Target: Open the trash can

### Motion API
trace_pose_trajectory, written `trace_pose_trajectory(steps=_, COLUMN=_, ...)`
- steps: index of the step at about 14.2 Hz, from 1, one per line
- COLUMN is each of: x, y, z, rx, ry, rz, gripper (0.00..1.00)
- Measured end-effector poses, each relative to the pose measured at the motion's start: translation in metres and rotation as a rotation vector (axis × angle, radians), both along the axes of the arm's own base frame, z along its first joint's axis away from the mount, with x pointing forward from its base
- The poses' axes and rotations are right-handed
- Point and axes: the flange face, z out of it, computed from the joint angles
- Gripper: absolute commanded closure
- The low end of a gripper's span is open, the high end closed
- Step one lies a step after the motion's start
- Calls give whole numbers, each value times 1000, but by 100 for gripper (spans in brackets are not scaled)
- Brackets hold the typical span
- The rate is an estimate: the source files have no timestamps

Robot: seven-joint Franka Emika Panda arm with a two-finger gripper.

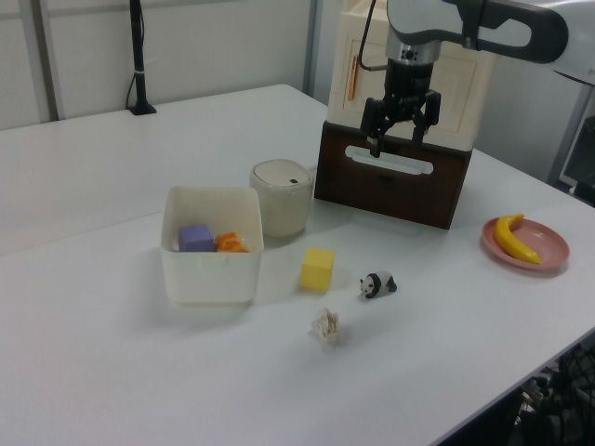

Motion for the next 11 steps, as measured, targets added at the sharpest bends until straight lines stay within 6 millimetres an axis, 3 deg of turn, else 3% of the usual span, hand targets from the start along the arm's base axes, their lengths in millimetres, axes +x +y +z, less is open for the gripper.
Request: trace_pose_trajectory(steps=11, x=4, y=2, z=-12, rx=-1, ry=23, rz=3, gripper=0)
